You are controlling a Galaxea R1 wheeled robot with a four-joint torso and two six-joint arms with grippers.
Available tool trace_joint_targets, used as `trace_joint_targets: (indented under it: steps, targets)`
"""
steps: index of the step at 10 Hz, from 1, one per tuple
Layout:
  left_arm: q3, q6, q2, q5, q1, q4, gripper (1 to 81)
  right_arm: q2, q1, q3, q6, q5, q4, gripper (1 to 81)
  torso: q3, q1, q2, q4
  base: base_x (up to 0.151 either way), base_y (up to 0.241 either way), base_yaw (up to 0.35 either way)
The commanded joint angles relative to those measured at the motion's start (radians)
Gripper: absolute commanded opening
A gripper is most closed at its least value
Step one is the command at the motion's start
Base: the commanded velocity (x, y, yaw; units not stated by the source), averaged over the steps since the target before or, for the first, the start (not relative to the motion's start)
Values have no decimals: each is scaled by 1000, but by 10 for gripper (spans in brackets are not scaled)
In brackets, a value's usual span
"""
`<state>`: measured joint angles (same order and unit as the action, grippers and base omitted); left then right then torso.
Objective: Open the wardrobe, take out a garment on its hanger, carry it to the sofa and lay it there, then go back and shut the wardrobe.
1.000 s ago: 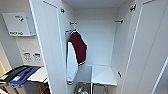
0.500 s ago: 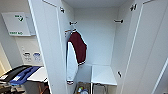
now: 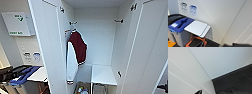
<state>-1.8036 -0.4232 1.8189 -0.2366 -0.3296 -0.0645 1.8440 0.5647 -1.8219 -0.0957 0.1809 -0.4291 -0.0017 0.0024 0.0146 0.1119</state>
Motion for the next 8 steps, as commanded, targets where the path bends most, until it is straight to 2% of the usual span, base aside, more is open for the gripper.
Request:
trace_joint_targets:
  steps: [1, 3, 6, 8]
  targets:
    - [-86, -8, 114, -182, 260, 163, 811, -33, -218, -19, -2, 132, -112, 811, 0, 0, 0, 0, 0, 0, 0]
    - [-137, -8, 245, -240, 318, 230, 811, -6, -274, 9, -1, 198, -161, 811, 0, 0, 0, 0, 0, 0, 0]
    - [-165, -8, 424, -260, 361, 333, 811, 59, -357, 93, -1, 302, -223, 811, -1, 1, -1, 0, 0, 0, 0]
    - [-151, -8, 526, -260, 338, 376, 811, 80, -341, 226, 1, 290, -250, 811, -2, 2, -1, 0, 0, 0, 0]
